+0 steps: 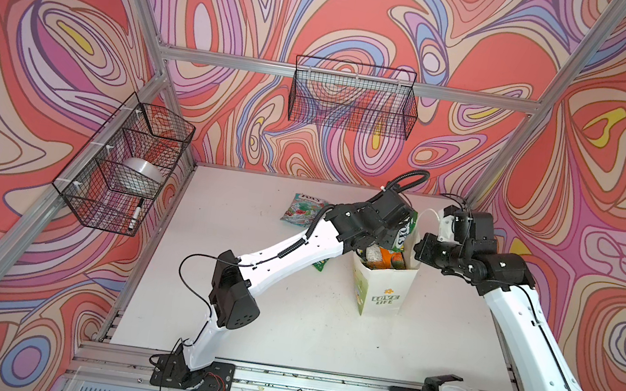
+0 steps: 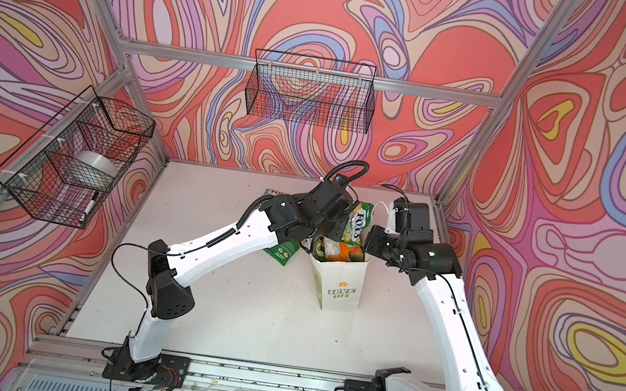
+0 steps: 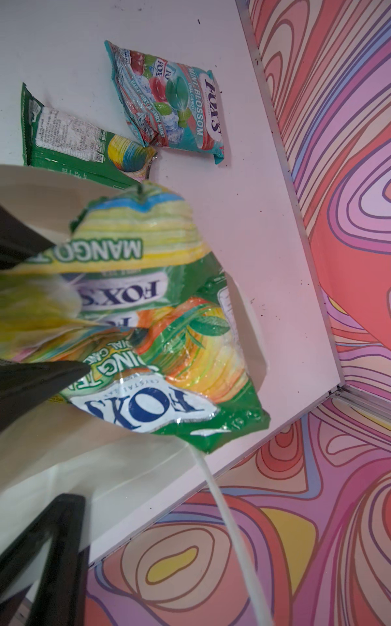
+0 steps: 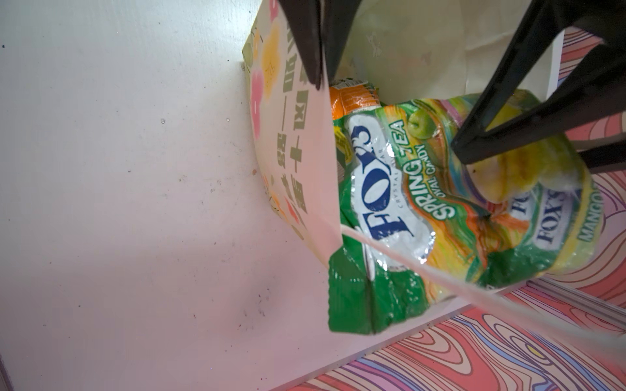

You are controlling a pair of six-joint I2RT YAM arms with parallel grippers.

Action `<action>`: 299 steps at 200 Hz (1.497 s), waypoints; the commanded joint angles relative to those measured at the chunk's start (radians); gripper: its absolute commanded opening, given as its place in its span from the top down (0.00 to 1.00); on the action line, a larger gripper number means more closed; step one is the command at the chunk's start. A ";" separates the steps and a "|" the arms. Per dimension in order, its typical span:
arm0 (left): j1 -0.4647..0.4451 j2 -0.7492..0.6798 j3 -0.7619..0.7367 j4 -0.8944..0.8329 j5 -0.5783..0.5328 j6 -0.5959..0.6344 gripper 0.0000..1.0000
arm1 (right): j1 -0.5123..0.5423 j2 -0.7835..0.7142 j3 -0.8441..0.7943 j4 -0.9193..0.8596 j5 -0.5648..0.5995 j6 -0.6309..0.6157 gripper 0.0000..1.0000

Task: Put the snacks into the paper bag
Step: 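Lower the Spring Tea packet into the bag held by the right gripper and release, then withdraw the left gripper from the bag and move it to the green mango packet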

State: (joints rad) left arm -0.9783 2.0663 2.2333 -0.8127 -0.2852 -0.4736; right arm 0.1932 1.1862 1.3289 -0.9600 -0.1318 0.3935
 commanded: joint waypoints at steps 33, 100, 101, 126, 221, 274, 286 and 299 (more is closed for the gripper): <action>-0.018 -0.083 0.023 -0.018 0.098 0.038 0.46 | 0.007 -0.016 0.064 0.053 -0.008 0.002 1.00; -0.100 -0.201 -0.014 0.002 0.140 0.104 0.44 | 0.006 -0.016 0.066 0.054 0.000 0.004 1.00; -0.100 -0.203 -0.016 0.002 0.140 0.105 0.44 | 0.007 -0.016 0.066 0.054 0.000 0.004 1.00; -0.102 -0.233 -0.047 0.032 0.096 0.132 0.42 | 0.006 -0.017 0.065 0.053 0.003 0.004 1.00; -0.076 -0.499 -0.298 0.076 -0.055 0.177 0.04 | 0.007 -0.024 0.048 0.079 0.011 0.010 1.00; 0.181 -0.797 -0.707 0.157 0.139 0.001 0.00 | 0.003 -0.010 0.029 0.081 0.041 0.045 1.00; 0.237 -0.806 -0.758 0.137 0.188 -0.018 0.00 | 0.002 -0.019 0.046 0.054 0.130 0.052 1.00; 0.279 -0.788 -0.789 0.119 0.244 -0.028 0.00 | -0.005 -0.037 0.049 0.045 0.216 0.053 1.00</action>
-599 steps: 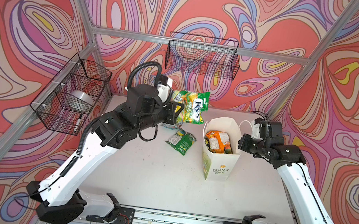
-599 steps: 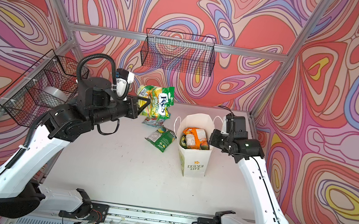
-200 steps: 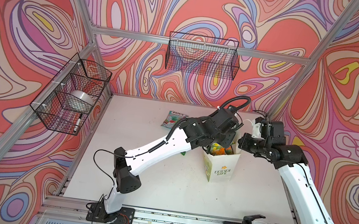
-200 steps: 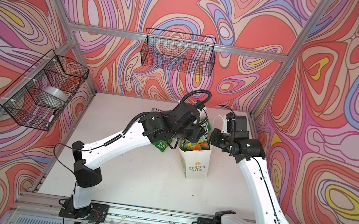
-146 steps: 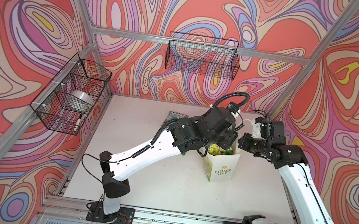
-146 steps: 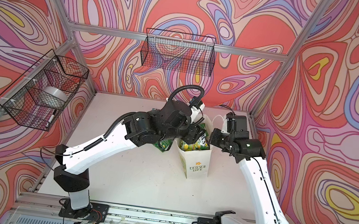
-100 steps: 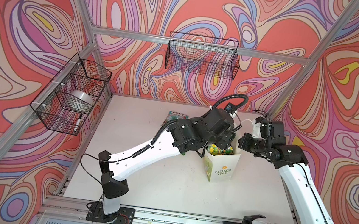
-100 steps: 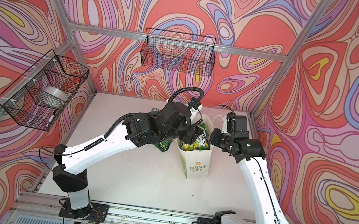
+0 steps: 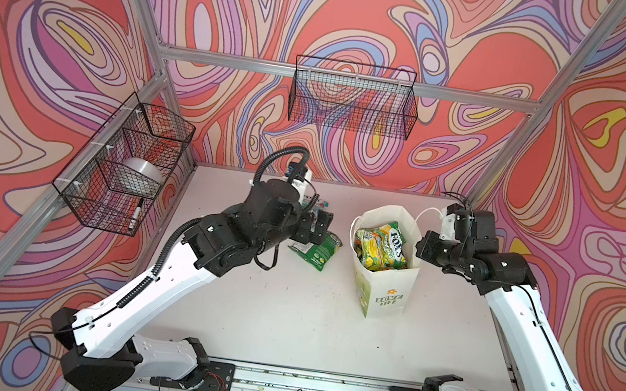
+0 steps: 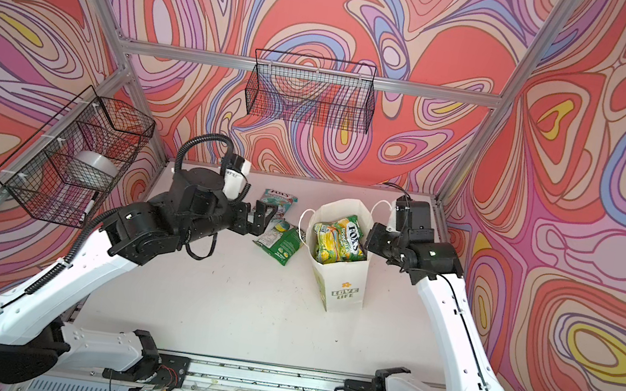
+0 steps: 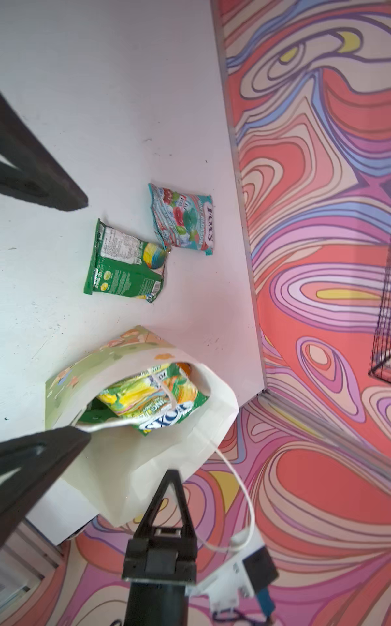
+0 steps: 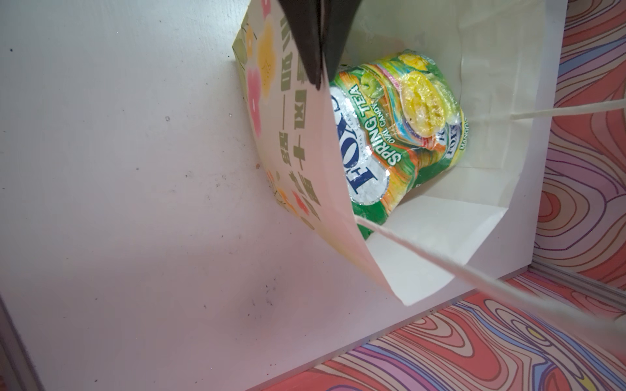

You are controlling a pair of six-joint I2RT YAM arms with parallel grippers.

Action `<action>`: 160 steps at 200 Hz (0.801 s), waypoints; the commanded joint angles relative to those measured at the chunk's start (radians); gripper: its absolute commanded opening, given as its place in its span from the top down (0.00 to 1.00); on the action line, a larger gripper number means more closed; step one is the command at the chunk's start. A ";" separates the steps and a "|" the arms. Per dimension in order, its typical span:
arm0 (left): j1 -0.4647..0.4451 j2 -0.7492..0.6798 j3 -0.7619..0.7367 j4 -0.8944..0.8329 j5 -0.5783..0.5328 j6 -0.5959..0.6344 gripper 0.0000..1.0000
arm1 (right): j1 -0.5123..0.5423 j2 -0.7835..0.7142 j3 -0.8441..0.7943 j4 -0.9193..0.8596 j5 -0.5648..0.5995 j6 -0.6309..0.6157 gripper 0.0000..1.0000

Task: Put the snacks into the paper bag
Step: 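Withdraw the left gripper from the bag and move it to the green mango packet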

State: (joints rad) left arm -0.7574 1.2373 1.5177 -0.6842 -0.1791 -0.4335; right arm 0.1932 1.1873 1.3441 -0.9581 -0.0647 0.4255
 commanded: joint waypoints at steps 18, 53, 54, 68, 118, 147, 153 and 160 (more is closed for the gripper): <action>0.079 0.097 -0.099 -0.017 0.168 -0.065 0.00 | -0.027 -0.030 0.022 0.049 0.153 0.015 1.00; 0.114 0.255 -0.101 -0.033 0.210 -0.080 0.00 | -0.075 -0.010 -0.030 0.090 0.035 0.054 1.00; 0.115 0.259 -0.101 -0.032 0.210 -0.079 0.00 | -0.076 -0.010 -0.030 0.092 0.032 0.054 1.00; 0.148 0.315 -0.112 -0.029 0.229 -0.093 0.00 | -0.100 -0.017 -0.052 0.120 -0.011 0.067 1.00; 0.219 0.504 -0.096 -0.004 0.283 -0.072 0.00 | -0.182 -0.004 -0.123 0.186 -0.158 0.117 1.00; 0.257 0.630 -0.050 0.007 0.328 -0.056 0.00 | -0.225 -0.005 -0.153 0.211 -0.225 0.147 1.00; 0.265 0.654 -0.037 0.004 0.333 -0.056 0.00 | -0.227 -0.006 -0.157 0.216 -0.231 0.152 1.00; 0.275 0.685 -0.024 0.001 0.336 -0.050 0.00 | -0.229 -0.008 -0.162 0.222 -0.239 0.158 1.00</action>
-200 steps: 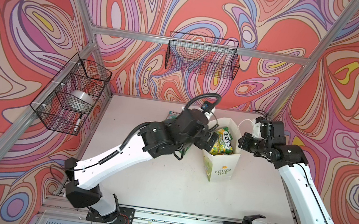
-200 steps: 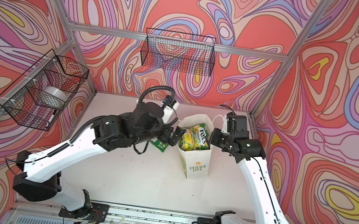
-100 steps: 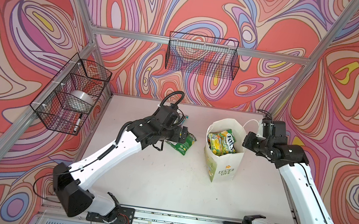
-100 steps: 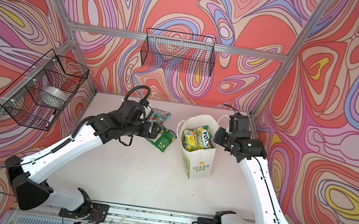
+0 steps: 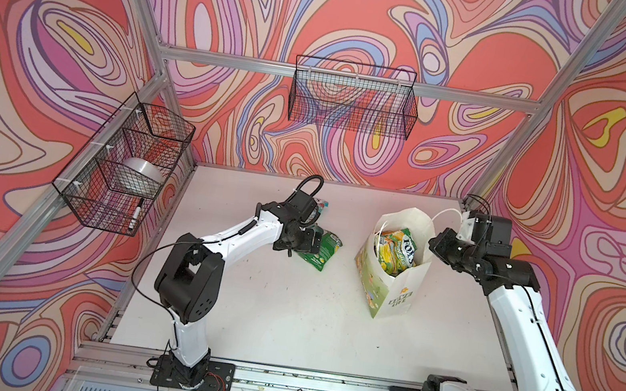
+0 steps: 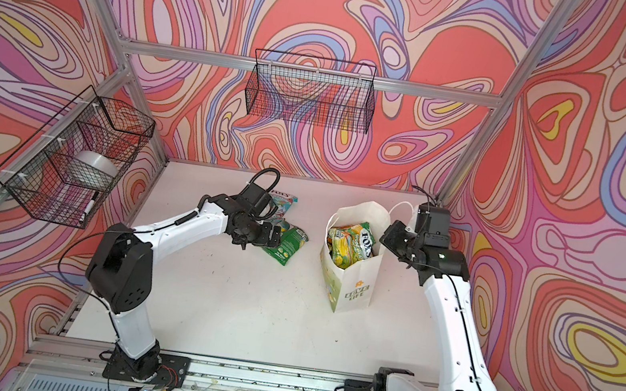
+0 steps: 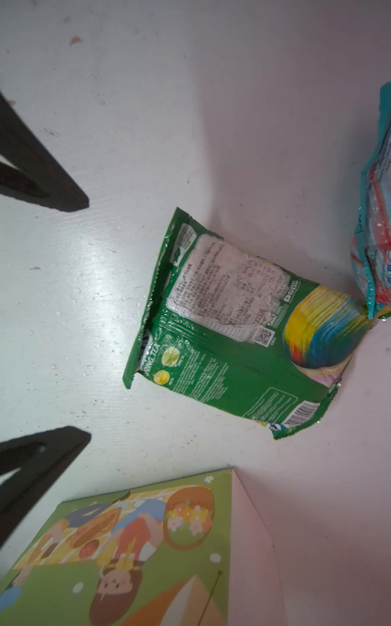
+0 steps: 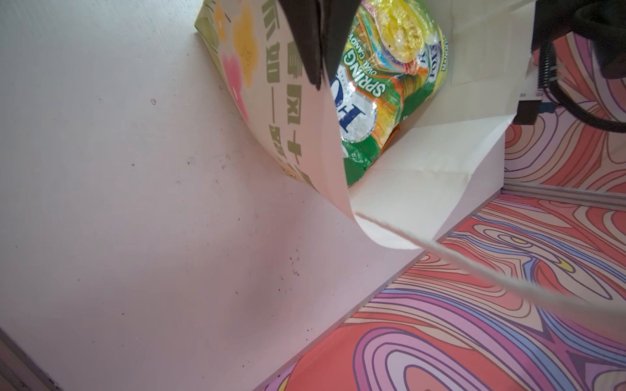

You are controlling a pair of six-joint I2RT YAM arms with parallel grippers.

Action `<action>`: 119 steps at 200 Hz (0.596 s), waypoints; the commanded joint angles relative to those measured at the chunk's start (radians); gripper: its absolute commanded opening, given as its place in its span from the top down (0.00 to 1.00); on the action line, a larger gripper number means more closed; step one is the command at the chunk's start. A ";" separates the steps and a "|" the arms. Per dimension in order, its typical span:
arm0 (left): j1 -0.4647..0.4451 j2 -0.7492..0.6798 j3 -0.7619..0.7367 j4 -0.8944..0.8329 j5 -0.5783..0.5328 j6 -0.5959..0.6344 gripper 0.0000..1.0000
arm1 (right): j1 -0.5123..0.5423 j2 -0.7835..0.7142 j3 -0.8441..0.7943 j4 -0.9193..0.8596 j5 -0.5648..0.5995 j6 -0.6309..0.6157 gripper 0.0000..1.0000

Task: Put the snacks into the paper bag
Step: 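Withdraw the left gripper from the bag and move it to the green mango packet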

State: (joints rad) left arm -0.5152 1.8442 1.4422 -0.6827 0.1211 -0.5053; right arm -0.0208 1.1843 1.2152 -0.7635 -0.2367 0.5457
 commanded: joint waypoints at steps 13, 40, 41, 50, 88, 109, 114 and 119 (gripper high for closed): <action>0.045 0.123 0.076 -0.007 0.019 0.028 0.00 | -0.017 -0.012 -0.041 0.034 -0.069 0.047 1.00; 0.051 0.192 0.148 -0.057 -0.051 0.065 0.00 | -0.018 -0.019 -0.042 0.036 -0.073 0.045 1.00; 0.051 0.194 0.150 -0.059 -0.054 0.067 0.00 | -0.019 -0.019 -0.042 0.036 -0.074 0.045 1.00; 0.051 0.213 0.170 -0.062 -0.079 0.082 0.00 | -0.018 -0.020 -0.042 0.039 -0.078 0.044 1.00; 0.052 0.282 0.230 -0.040 -0.011 0.171 0.00 | -0.018 -0.014 -0.049 0.056 -0.117 0.049 1.00; 0.052 0.308 0.250 -0.020 0.027 0.214 0.00 | -0.018 -0.017 -0.049 0.059 -0.121 0.046 1.00; 0.051 0.315 0.259 -0.022 0.028 0.222 0.00 | -0.018 -0.019 -0.049 0.060 -0.121 0.046 1.00; 0.051 0.324 0.270 -0.027 0.027 0.231 0.00 | -0.019 -0.018 -0.048 0.060 -0.121 0.046 1.00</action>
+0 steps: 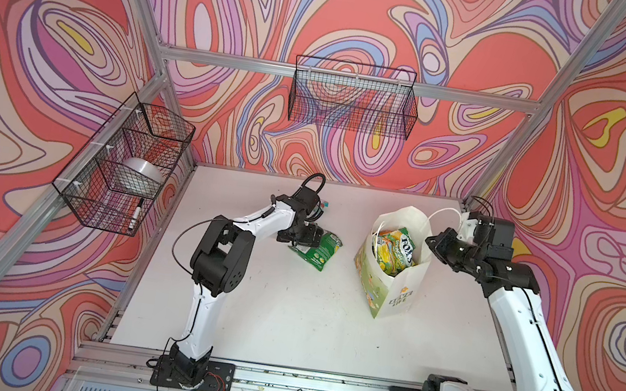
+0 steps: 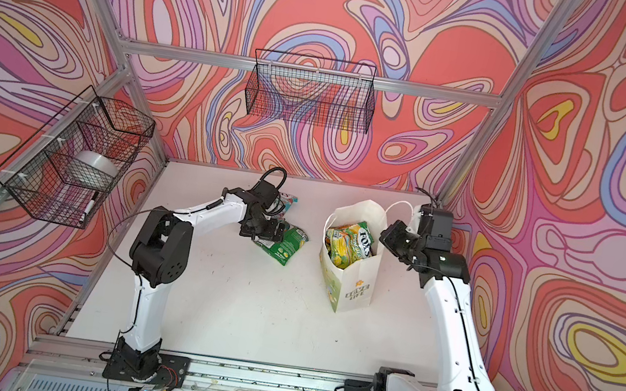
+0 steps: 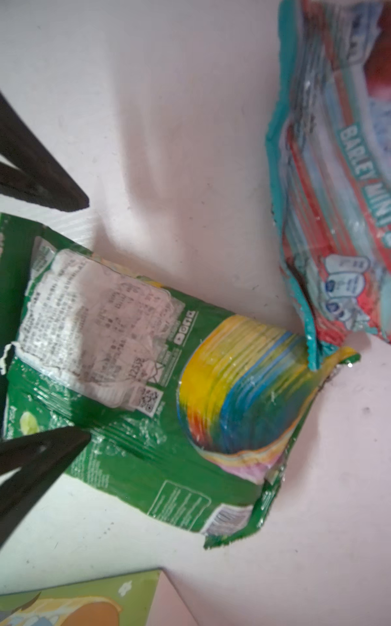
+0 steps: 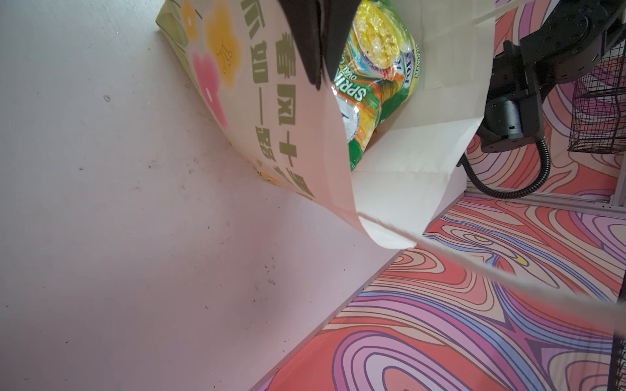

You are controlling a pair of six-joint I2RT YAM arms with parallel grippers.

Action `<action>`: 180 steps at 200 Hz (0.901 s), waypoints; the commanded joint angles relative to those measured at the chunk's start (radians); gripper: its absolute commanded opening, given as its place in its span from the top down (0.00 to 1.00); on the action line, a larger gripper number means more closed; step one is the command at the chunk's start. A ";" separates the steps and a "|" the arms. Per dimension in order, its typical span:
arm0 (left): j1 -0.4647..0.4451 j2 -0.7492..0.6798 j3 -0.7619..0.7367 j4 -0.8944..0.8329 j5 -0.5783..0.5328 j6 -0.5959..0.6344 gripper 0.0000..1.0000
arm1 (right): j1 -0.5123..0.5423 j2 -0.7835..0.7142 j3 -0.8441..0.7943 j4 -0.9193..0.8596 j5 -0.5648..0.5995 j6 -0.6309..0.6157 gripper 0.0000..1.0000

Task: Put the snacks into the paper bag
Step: 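Withdraw the left gripper from the bag and move it to the green mango packet, then close the left gripper on the green mango packet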

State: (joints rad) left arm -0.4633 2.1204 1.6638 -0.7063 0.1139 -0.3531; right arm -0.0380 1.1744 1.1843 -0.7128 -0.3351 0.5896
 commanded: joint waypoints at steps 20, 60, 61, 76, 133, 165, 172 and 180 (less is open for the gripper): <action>0.000 0.095 0.097 -0.033 0.035 0.102 0.00 | -0.002 -0.005 -0.015 0.010 -0.033 0.004 1.00; 0.000 0.151 0.123 -0.065 0.061 0.101 0.01 | -0.001 -0.009 -0.017 0.016 -0.040 0.004 1.00; -0.001 0.151 0.122 -0.066 0.059 0.100 0.01 | 0.000 -0.009 -0.017 0.016 -0.039 0.004 1.00; 0.000 0.147 0.101 -0.068 0.035 0.080 0.05 | -0.002 -0.010 -0.016 0.016 -0.042 0.005 1.00; -0.001 0.087 -0.001 -0.005 0.043 0.020 0.35 | -0.001 -0.016 -0.014 0.020 -0.050 0.009 1.00; 0.000 0.042 -0.036 0.057 0.174 -0.012 0.61 | -0.001 -0.018 -0.018 0.028 -0.063 0.013 1.00; 0.000 0.034 -0.043 0.065 0.187 -0.020 0.67 | -0.001 -0.020 -0.018 0.028 -0.065 0.013 1.00; 0.000 0.025 -0.048 0.068 0.193 -0.028 0.70 | 0.000 -0.021 -0.018 0.028 -0.065 0.014 1.00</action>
State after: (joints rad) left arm -0.4595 2.1635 1.6588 -0.6197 0.2501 -0.3504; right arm -0.0380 1.1725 1.1778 -0.7029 -0.3752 0.5964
